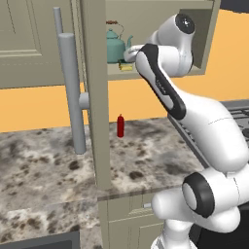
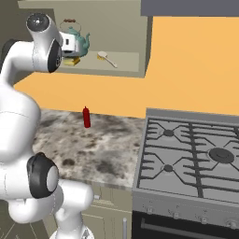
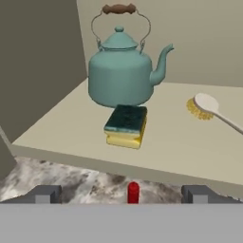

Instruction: Pick the sponge and dish brush from the cabinet and place them on the counter.

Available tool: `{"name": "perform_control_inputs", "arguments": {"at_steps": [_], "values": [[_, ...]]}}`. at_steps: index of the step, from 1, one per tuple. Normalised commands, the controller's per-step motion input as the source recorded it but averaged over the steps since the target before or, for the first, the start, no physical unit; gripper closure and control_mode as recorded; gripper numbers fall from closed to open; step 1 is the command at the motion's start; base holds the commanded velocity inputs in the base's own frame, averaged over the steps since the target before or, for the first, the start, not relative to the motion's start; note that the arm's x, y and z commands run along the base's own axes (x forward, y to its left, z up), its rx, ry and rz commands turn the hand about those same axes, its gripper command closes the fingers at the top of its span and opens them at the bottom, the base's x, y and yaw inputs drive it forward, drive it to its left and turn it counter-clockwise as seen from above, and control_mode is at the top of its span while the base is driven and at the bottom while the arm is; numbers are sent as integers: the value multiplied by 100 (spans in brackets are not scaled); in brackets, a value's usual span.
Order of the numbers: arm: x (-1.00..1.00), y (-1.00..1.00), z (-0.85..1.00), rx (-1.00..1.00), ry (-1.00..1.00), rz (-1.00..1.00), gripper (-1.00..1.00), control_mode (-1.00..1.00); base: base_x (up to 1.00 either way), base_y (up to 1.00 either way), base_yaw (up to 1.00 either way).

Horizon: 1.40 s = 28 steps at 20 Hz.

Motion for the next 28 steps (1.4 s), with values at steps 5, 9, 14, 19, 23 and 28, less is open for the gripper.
{"name": "perform_control_inputs", "arguments": {"at_steps": [5,9,14,19,23,28], "values": [[29,2,-3,0,3,0,-100,-100,0,0,0],[26,10,-14,0,2,0,-100,-100,0,0,0],[22,19,-12,-1,2,0,-100,-100,0,0,0],[21,12,-10,0,2,0,-100,-100,0,0,0],[32,3,-1,0,1,0,-100,-100,0,0,0],[34,0,-2,0,1,0,-100,-100,0,0,0]]}}
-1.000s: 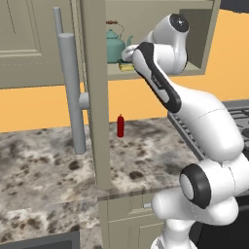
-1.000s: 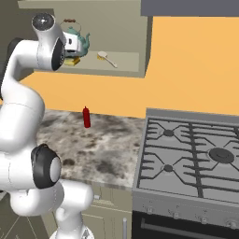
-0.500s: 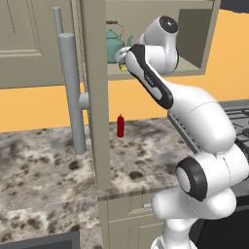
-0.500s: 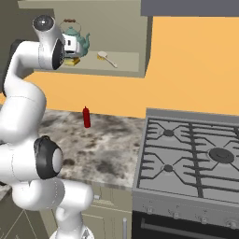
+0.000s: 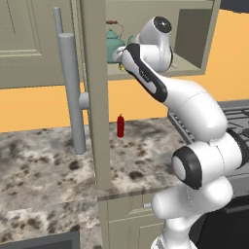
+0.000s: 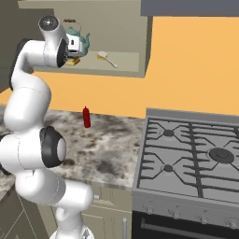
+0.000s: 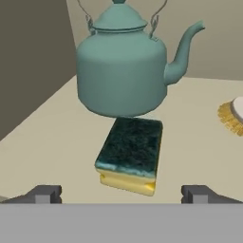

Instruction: Pick the sponge and dish brush from the cabinet and place them on the counter.

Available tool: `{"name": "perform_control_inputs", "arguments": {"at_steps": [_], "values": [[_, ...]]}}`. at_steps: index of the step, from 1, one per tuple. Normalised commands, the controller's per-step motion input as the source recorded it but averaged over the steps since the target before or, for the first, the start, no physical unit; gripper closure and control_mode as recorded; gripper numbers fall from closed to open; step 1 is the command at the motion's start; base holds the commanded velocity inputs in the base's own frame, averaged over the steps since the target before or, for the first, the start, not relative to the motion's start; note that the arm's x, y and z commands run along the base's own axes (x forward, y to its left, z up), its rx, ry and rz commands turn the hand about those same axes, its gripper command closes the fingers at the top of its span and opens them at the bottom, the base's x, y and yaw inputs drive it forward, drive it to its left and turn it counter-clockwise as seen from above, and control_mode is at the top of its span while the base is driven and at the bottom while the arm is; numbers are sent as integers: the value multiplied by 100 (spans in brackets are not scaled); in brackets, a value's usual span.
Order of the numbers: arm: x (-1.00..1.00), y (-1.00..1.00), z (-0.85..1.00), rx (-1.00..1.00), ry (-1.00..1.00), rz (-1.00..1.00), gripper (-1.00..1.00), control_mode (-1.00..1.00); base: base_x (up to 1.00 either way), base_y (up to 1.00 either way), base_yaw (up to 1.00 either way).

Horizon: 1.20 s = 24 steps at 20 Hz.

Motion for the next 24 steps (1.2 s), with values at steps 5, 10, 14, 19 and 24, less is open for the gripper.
{"name": "perform_control_inputs", "arguments": {"at_steps": [5,10,14,19,24], "values": [[29,2,-9,0,4,0,-100,-100,0,0,0],[25,2,-10,0,6,0,-100,-100,0,0,0],[28,5,-9,-1,6,0,-100,-100,0,0,0],[26,11,-13,-1,6,0,-100,-100,0,0,0],[23,13,-17,-2,6,0,-100,-100,0,0,0]]}}
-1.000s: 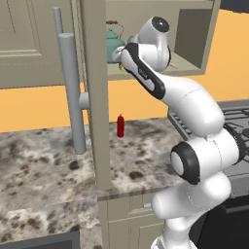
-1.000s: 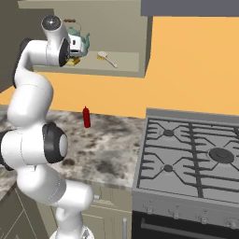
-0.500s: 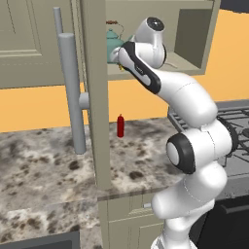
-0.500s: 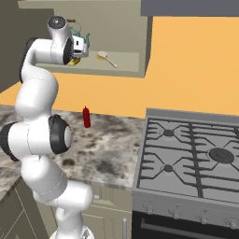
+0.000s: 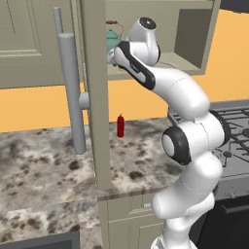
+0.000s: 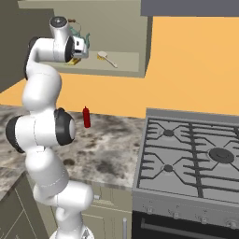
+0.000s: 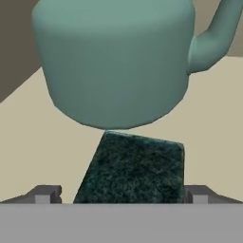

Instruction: Pick the sponge and dish brush from the cabinet and place them on the counter.

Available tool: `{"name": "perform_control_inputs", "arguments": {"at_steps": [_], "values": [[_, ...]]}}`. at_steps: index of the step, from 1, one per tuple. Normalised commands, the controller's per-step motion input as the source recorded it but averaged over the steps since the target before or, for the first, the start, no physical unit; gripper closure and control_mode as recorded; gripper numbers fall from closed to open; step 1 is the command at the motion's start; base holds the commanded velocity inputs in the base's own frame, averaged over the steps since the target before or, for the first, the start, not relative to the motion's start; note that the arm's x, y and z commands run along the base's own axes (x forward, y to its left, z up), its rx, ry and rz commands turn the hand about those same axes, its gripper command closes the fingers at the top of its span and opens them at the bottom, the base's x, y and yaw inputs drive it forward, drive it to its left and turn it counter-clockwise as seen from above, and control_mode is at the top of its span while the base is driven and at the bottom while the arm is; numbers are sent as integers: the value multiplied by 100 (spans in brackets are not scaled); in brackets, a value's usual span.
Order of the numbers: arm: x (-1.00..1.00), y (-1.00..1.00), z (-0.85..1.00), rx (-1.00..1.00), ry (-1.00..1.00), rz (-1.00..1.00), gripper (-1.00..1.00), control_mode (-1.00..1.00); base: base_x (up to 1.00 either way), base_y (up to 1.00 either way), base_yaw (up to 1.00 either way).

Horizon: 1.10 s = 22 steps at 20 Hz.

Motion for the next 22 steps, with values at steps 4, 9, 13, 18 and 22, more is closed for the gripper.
{"name": "perform_control_inputs", "arguments": {"at_steps": [4,9,13,18,22], "values": [[22,15,-17,-2,7,0,100,-100,0,0,0],[10,5,-15,-1,5,0,100,-100,0,0,0],[-5,0,-8,0,0,0,100,-100,0,0,0],[-40,-2,-11,0,-1,0,100,-100,0,0,0],[-59,-11,-23,0,-4,0,100,-100,0,0,0]]}}
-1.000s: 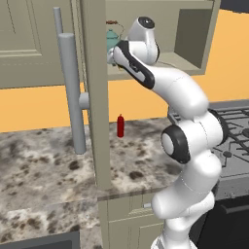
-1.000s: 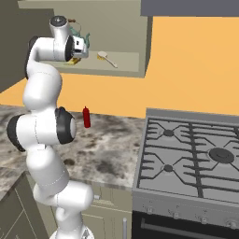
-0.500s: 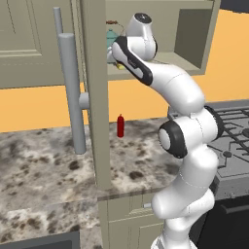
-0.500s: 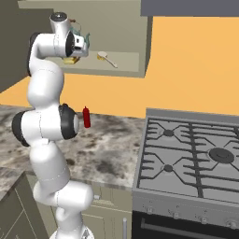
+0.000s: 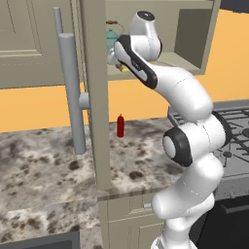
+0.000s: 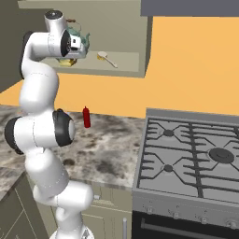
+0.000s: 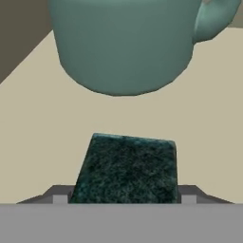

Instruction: Pick the sponge and dish brush from the cabinet and place them on the counter.

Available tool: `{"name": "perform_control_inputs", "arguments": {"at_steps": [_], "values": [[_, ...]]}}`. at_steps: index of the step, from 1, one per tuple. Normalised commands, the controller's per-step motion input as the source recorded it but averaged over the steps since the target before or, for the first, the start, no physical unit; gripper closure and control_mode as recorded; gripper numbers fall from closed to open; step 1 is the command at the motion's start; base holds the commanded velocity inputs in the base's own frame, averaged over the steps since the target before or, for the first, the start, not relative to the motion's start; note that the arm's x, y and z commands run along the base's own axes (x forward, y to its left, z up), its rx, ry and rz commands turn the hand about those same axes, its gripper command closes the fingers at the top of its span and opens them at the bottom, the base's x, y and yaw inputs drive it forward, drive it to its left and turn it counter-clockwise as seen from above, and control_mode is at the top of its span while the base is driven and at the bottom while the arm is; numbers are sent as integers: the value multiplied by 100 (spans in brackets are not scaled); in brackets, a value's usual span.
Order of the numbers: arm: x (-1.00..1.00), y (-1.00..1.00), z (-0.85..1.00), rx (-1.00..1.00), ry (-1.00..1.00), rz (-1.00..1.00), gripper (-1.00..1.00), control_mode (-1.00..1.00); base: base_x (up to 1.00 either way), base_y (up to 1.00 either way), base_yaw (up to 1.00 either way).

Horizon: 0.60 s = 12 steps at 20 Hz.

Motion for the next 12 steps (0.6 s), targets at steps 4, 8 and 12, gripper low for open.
{"name": "perform_control_inputs", "arguments": {"at_steps": [4,8,12], "values": [[-52,-17,-29,0,-3,0,100,-100,0,0,0],[-50,-25,-29,0,-4,1,100,-100,0,0,0],[-52,-25,-28,0,-3,1,100,-100,0,0,0]]}}
